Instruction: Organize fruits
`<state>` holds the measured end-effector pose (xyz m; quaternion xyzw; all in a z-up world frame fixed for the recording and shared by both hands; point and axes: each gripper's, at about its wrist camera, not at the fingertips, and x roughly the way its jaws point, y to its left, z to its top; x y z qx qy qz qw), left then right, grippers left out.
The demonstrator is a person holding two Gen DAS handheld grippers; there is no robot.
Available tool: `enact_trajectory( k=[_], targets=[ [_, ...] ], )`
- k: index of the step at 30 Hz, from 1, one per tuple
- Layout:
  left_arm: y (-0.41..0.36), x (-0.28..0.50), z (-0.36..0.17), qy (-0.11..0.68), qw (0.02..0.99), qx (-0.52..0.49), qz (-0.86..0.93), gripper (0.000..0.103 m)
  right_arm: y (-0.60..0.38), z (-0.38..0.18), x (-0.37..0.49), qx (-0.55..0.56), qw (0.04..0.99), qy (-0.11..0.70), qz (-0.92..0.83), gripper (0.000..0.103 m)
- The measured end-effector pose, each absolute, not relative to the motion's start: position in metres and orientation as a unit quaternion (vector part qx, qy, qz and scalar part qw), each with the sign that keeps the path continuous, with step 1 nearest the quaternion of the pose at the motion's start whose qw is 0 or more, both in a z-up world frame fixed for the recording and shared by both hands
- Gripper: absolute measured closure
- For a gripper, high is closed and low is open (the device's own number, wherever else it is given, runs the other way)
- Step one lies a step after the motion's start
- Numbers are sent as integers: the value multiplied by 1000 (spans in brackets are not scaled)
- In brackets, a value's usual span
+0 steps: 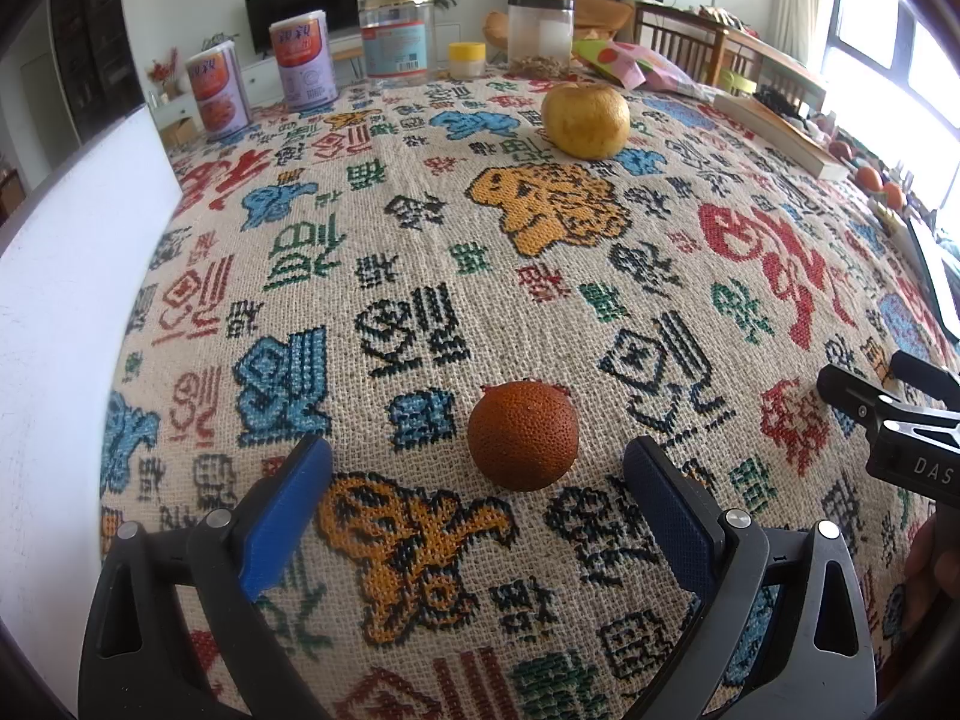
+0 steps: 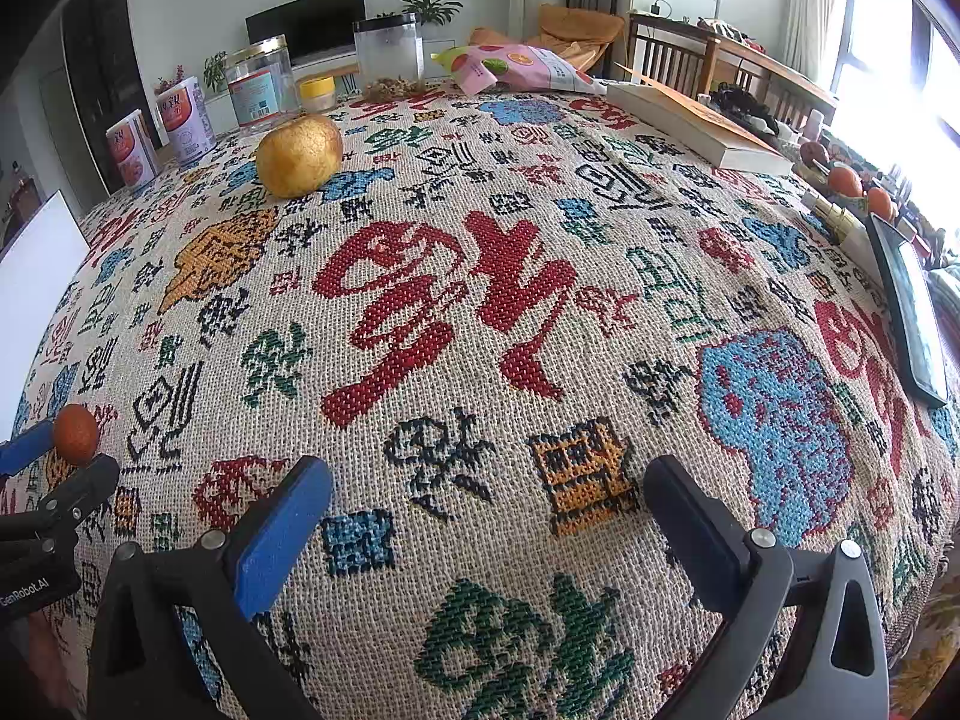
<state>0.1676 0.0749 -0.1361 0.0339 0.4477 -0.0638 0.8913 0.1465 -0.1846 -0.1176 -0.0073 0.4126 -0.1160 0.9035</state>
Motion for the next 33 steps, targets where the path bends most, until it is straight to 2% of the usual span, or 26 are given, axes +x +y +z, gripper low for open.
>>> enact_trajectory(
  k=[6,11,19,25,33],
  targets=[
    [75,168,-136,448,891,34,-64,5,-185,-117,146,-4,904,412,-116,0],
    [75,168,-136,448,891,34,-64,4,-199,-96,135,70,923,373,-67,0],
    [74,168,-136,448,891,34,-64,4,-187,-83,166,16,922,388,-1,0],
    [74,168,-136,448,891,34,-64,4,-179,-69,221,-69,923,375,57,0],
    [75,168,-137,448,891,34,-63,4,-140,-68,324,-59,905,409,102,0]
  ],
)
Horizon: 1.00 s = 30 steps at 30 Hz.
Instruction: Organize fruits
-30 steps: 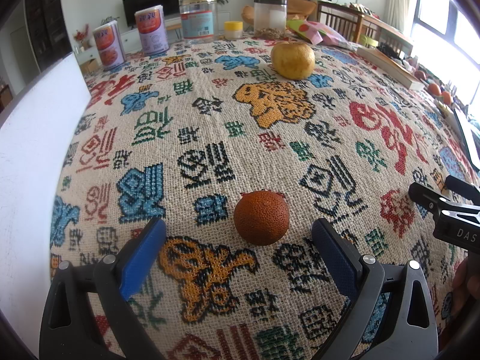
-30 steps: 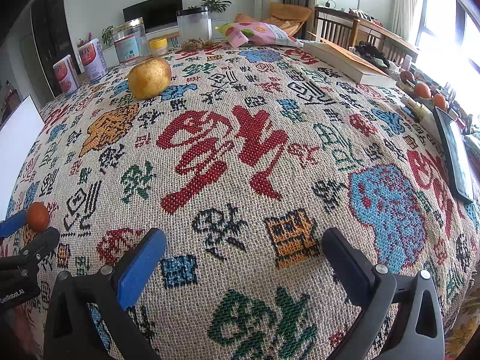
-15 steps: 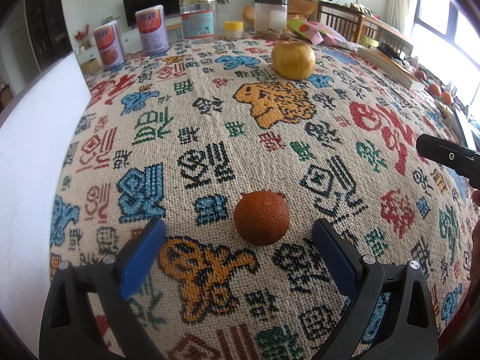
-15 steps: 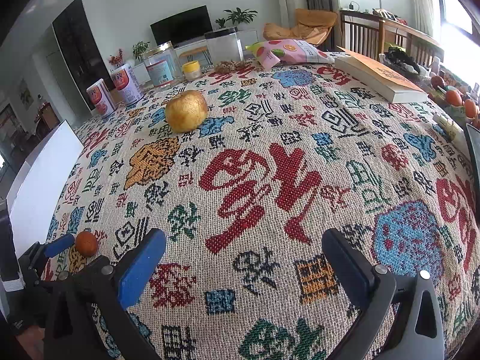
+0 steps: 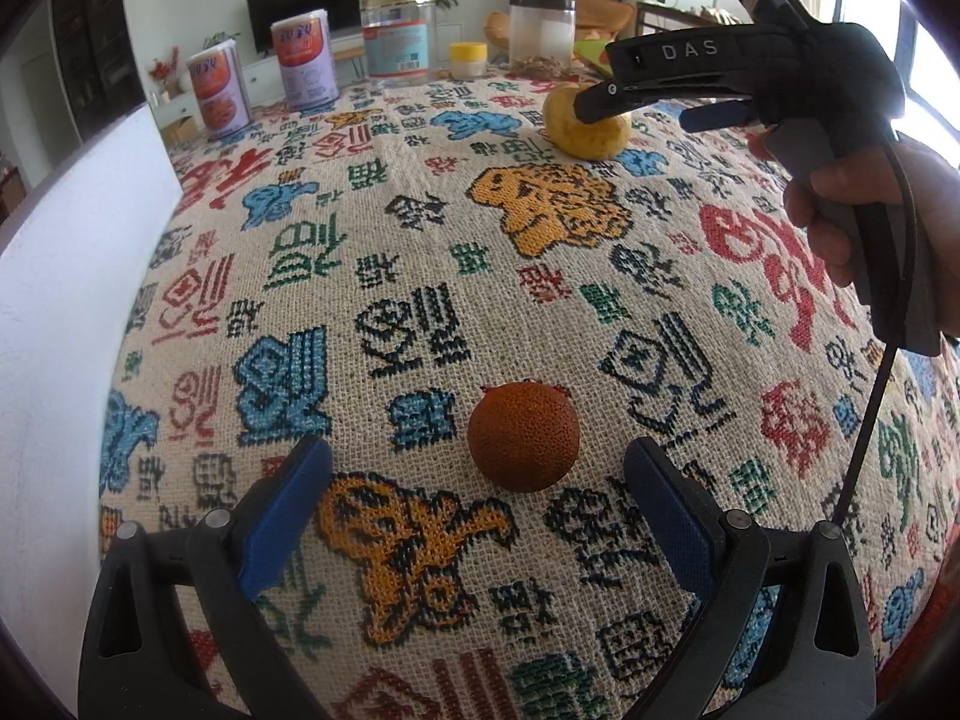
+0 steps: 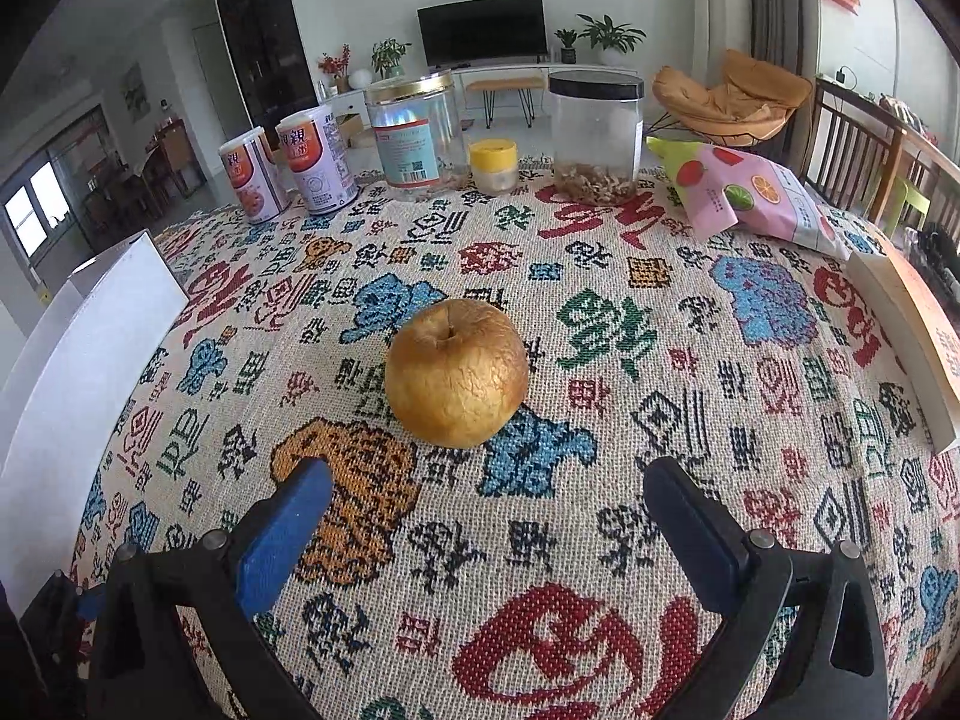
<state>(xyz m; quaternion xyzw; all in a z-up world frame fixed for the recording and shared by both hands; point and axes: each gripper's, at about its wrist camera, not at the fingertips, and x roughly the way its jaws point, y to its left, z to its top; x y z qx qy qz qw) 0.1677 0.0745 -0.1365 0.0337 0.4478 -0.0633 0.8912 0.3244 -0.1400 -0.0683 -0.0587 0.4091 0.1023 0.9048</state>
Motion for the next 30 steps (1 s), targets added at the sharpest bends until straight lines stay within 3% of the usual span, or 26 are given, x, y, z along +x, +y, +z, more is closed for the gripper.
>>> enact_trajectory(
  k=[4,8,11,30],
  targets=[
    [75,168,-137,448,891,34,-63,4,-98,-86,357,-141,885,433,98,0],
    [75,167,-136,448,891,33,-63,4,-87,-97,376,-149,878,446,88,4],
    [76,167,-136,448,891,33,-63,4,-93,-96,380,-150,884,439,60,38],
    [75,167,-136,448,891,33,-63,4,-161,-66,297,-23,890,445,95,38]
  ],
)
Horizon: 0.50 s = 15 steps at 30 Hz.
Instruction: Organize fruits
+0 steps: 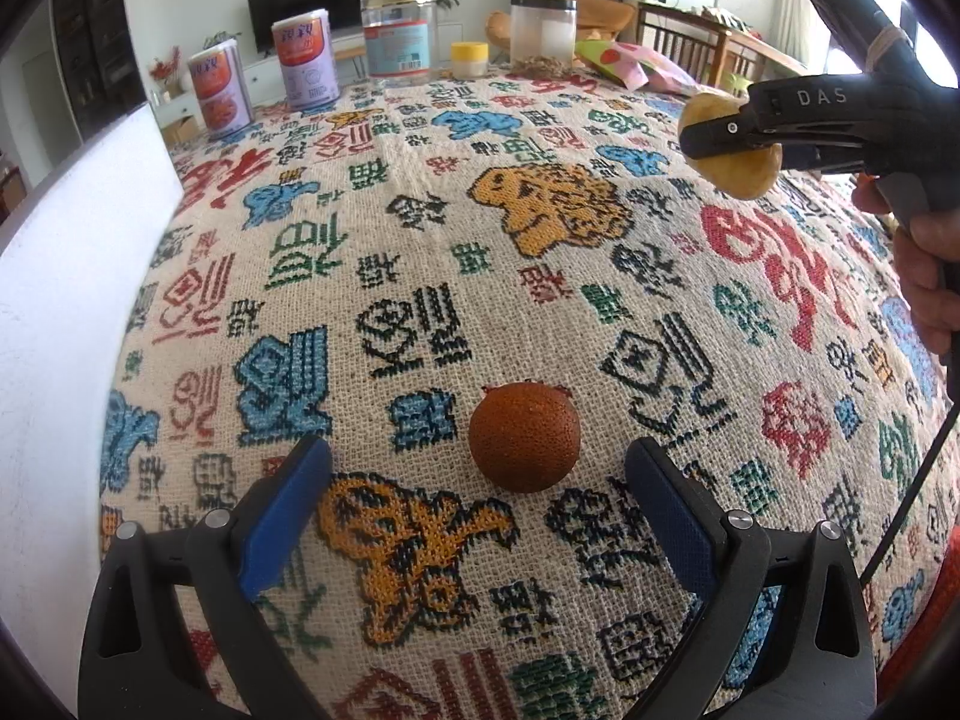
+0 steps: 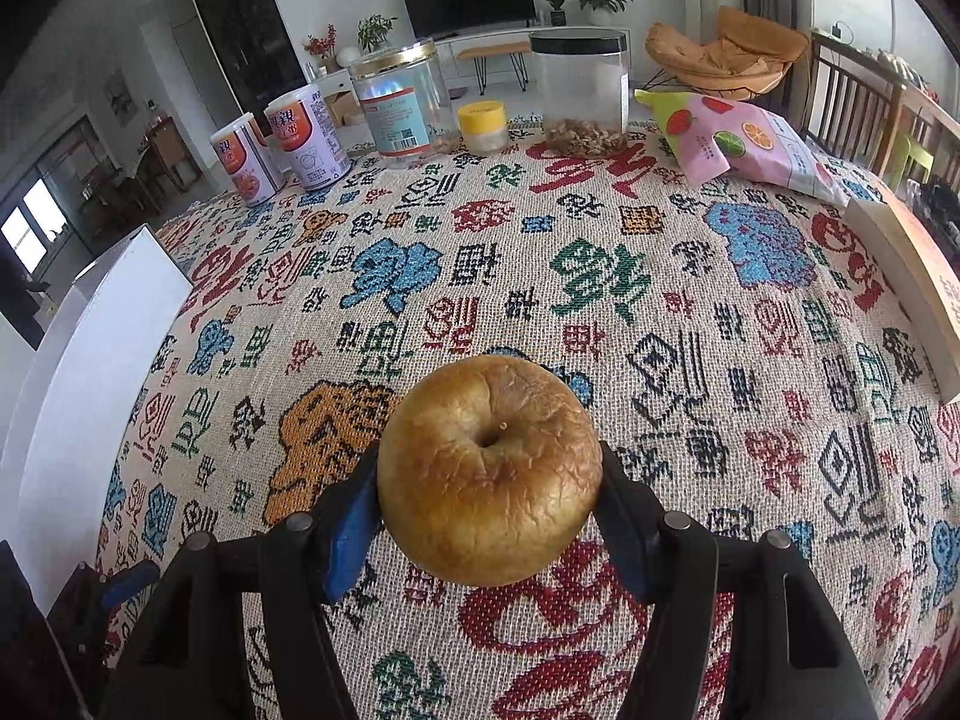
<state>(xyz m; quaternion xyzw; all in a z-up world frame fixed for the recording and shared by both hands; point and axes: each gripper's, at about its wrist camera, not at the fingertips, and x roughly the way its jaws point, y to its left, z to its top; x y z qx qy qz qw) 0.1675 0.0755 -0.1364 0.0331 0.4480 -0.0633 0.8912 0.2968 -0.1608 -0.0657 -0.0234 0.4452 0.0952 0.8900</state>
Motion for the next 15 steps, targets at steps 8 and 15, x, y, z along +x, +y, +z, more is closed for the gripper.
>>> enact_trajectory(
  k=[8,15],
  targets=[
    [96,162,-132,432,895,-35,-106,4,-191,-67,192,10,878,465,115,38],
    [77,159,-129,427,899,15,-95,9,-178,-101,131,-8,879,467,98,37]
  ],
)
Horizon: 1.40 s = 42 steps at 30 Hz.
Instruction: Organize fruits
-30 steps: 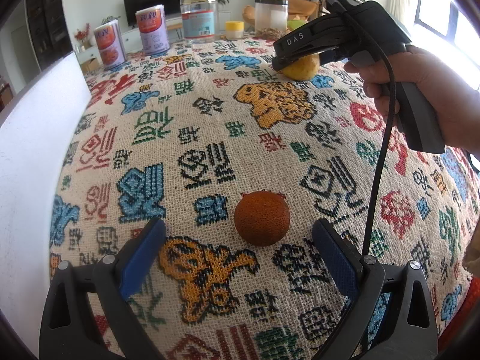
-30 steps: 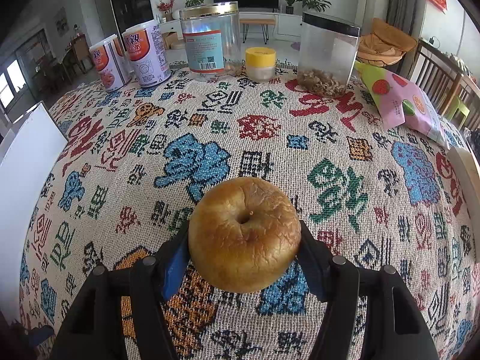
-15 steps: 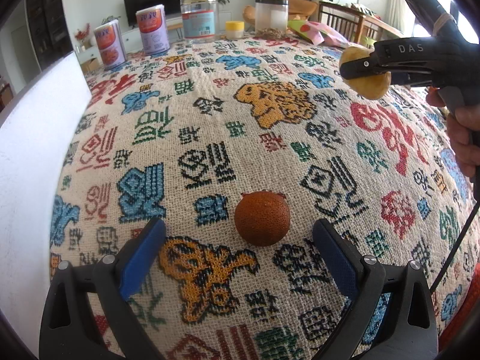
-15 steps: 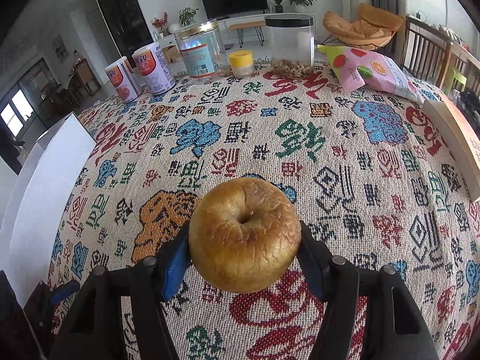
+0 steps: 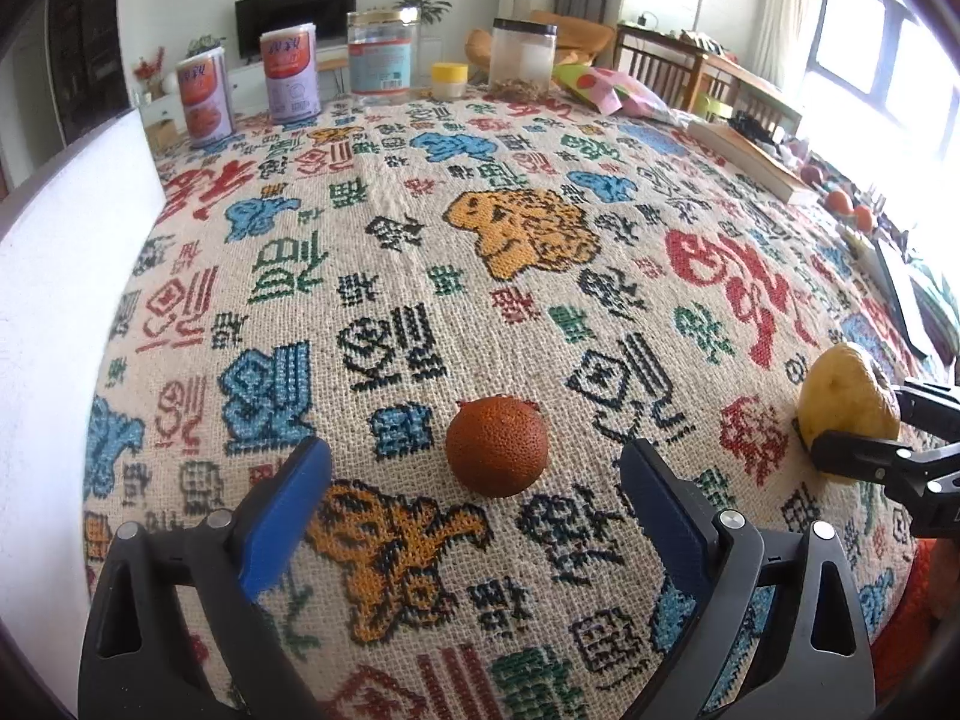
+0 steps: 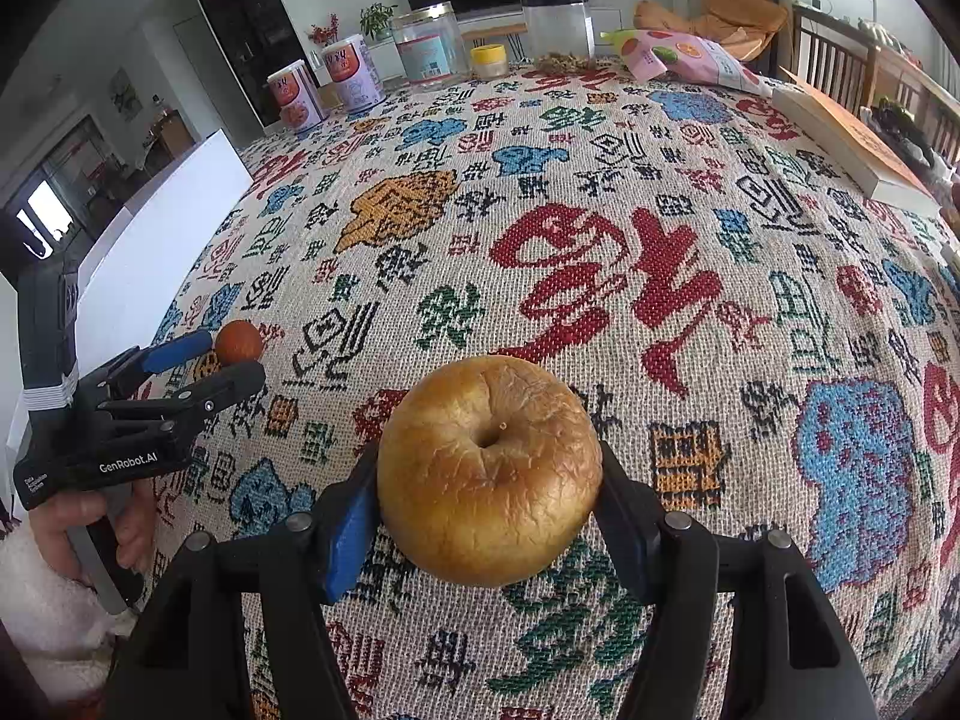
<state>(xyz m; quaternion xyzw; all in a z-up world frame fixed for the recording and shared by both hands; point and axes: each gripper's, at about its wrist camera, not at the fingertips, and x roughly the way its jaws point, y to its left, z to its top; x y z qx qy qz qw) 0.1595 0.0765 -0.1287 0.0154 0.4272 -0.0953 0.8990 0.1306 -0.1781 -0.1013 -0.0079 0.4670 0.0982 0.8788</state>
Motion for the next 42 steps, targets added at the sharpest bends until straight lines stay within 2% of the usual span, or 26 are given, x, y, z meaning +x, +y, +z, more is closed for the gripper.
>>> enact_trajectory(
  k=[1,2,3,4,6,7,10,14,15,16,17,18,22,25,29,32,36,42],
  targets=[
    [74,160,-129,427,899,23,-93,13,-178,-101,129,-9,880,465,97,37],
    [72,161,-130,433,896,28,-93,29,-179,-98,129,-7,882,462,95,37],
    [71,162,-131,440,893,34,-91,37,-183,-93,128,4,884,456,99,36],
    [71,161,-131,432,896,39,-89,39,-186,-89,128,17,885,453,106,35],
    [73,160,-129,429,898,40,-94,69,-192,-84,131,31,881,460,110,24],
    [74,159,-127,430,897,41,-94,73,-193,-83,132,28,879,465,105,23],
    [83,157,-122,443,890,3,-111,74,-187,-77,132,4,875,474,97,22],
    [93,145,-109,449,884,-44,-123,74,-160,-74,133,-58,868,484,99,8],
    [95,141,-104,452,882,-56,-125,74,-152,-76,135,-76,863,490,100,8],
    [99,136,-99,453,880,-70,-128,74,-146,-79,137,-95,857,497,95,10],
    [103,130,-94,454,877,-86,-132,74,-141,-82,139,-116,852,504,81,28],
    [106,124,-87,455,874,-102,-136,74,-137,-85,140,-143,846,511,57,38],
    [126,87,-52,450,861,-170,-165,74,-135,-72,132,-128,853,503,55,38],
    [150,54,-13,438,847,-230,-192,75,-130,-48,118,-62,866,487,98,38],
    [211,17,52,377,857,-301,-182,74,-90,-7,105,-8,870,457,184,38],
    [277,3,80,332,867,-353,-118,74,-30,17,103,-8,860,443,255,38],
    [352,14,69,335,866,-371,-3,74,63,27,96,-39,834,431,343,38],
    [411,64,-18,418,819,-378,109,74,183,-14,108,-80,780,472,404,38]
  ],
)
